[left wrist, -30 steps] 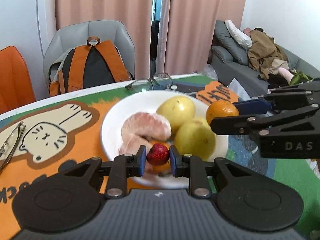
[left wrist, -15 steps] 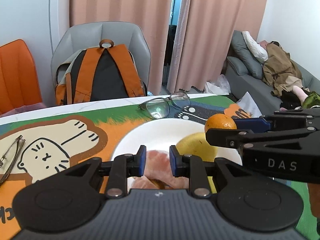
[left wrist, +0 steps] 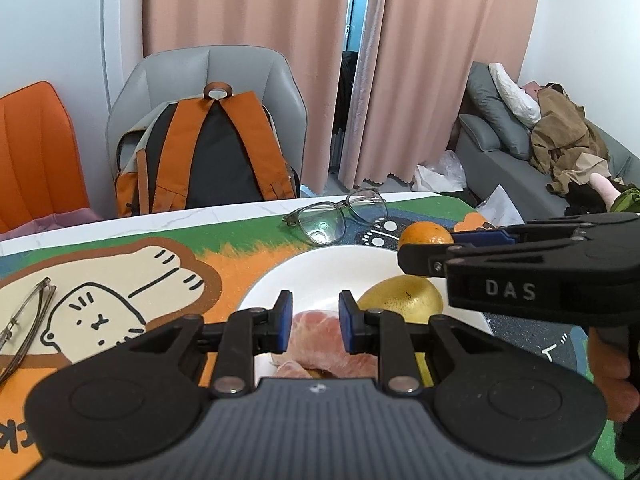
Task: Organize fruits
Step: 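Open the right gripper to drop the mandarin into the bowl while the left gripper releases the red fruit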
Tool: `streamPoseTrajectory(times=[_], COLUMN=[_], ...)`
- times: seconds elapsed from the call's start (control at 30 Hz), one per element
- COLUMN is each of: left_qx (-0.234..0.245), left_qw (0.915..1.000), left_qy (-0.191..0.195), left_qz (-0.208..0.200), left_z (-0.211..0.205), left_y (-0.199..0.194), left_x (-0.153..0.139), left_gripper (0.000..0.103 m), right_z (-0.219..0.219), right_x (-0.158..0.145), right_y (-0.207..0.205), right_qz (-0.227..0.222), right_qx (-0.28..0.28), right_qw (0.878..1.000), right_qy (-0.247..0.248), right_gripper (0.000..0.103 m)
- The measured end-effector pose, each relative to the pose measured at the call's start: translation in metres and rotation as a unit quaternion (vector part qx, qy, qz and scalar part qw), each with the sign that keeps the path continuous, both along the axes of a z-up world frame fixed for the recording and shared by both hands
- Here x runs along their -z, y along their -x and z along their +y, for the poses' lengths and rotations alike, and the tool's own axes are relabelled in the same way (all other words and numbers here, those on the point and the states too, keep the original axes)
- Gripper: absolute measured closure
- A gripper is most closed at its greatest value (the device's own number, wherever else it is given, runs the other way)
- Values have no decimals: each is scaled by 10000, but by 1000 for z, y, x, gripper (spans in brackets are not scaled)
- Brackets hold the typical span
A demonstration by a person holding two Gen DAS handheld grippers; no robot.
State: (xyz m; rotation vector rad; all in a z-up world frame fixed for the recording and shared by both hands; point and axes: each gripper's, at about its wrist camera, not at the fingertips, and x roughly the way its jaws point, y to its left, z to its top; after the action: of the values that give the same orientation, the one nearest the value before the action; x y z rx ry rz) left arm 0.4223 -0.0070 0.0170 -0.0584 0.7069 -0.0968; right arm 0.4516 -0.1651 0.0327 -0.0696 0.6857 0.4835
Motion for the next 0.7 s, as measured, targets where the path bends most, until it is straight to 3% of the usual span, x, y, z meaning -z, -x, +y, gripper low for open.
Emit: streamPoseTrajectory(times=[0.37, 0.7], left_qx=[182, 605], left_qw=[9997, 9975], left_qy=[9, 41], left_qz=[178, 369], left_z=[-2, -10], left_y=[9, 34], left_x=[7, 12], left_gripper=[80, 79], right_z=[2, 18], right_x=[9, 21], right_y=[-8, -27], right_qz=[20, 1], right_qx=[106, 244], right_qw=[9999, 9994], right_qy=[-35, 234], right_gripper=[66, 66])
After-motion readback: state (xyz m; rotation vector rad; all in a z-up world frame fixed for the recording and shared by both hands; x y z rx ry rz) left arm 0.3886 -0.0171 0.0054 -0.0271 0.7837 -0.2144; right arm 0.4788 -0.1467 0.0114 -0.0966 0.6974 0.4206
